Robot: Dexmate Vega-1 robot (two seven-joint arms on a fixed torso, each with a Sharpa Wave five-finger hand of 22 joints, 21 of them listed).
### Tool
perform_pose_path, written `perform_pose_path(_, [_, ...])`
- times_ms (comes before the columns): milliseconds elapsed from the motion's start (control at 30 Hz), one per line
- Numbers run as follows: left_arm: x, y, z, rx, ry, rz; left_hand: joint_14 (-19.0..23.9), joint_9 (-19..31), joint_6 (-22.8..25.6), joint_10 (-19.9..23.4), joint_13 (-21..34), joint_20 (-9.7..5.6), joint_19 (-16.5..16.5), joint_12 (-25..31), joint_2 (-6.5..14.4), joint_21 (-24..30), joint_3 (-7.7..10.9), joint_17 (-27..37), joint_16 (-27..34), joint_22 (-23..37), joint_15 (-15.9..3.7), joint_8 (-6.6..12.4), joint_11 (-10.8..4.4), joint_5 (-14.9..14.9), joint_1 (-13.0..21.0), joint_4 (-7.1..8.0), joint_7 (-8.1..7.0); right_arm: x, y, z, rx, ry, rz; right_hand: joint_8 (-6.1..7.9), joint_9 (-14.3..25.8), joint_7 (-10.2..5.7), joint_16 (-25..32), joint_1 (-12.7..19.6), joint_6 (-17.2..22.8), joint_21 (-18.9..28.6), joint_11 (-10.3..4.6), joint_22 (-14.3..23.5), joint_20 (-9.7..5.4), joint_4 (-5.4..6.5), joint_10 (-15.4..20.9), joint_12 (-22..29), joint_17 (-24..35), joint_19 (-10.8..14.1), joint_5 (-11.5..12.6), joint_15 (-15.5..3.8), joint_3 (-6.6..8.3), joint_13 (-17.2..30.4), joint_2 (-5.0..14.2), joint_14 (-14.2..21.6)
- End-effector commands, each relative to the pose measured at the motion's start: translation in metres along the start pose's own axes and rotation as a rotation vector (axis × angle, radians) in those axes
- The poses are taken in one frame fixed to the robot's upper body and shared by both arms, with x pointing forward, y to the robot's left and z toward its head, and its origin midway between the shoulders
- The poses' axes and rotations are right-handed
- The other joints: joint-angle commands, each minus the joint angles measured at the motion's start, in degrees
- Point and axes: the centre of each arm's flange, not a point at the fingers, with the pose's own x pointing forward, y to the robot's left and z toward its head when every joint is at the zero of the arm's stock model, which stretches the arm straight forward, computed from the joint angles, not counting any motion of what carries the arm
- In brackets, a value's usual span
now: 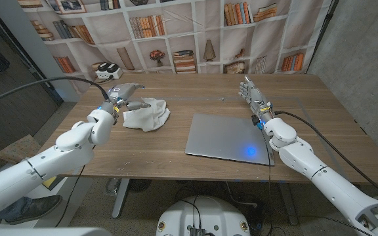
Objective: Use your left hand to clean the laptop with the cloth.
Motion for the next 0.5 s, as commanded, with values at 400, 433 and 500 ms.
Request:
perform_pose_path(400, [0.022,-0.025,0.004,0.067,-0.056,-0.166,-0.98,0.30,-0.99,-0.52,0.13,0.01,-1.22,-0.34,-0.23,-1.13,-0.49,0.14,-0.30,0.13,-5.24,-0.98,-1.03,0.39,1.11,-0.06,-0.64,0.010,0.007,-0.003,0.000,0.016,0.016,-0.11,0.17,-0.01,-0.13,0.83,0.61,0.13,0.10,0.29,0.24,-0.58,0.33,-0.05,0.05,0.24,0.05,0.09,0.15,0.30,0.23,0.30])
perform_pose_path(433, [0.023,-0.026,0.005,0.067,-0.061,-0.173,-0.90,0.31,-0.98,-0.53,0.13,-0.06,-1.08,-0.36,-0.25,-1.11,-0.51,0.14,-0.26,0.13,-5.31,-0.99,-1.27,0.40,1.19,-0.07,-0.62,0.010,0.007,-0.003,0.002,0.017,0.015,-0.11,0.17,-0.01,-0.15,0.84,0.62,0.13,0.10,0.29,0.25,-0.59,0.34,-0.05,0.05,0.23,0.05,0.07,0.15,0.30,0.24,0.24])
perform_pose_path(500, [0.025,-0.028,0.007,0.069,-0.071,-0.187,-0.86,0.31,-0.95,-0.54,0.13,-0.12,-0.94,-0.37,-0.28,-1.09,-0.53,0.13,-0.25,0.12,-5.34,-1.00,-1.40,0.41,1.27,-0.09,-0.59,0.010,0.008,-0.003,0.001,0.015,0.018,-0.12,0.18,-0.02,-0.15,0.86,0.60,0.12,0.10,0.29,0.24,-0.61,0.32,-0.06,0.05,0.23,0.05,0.08,0.15,0.30,0.25,0.26])
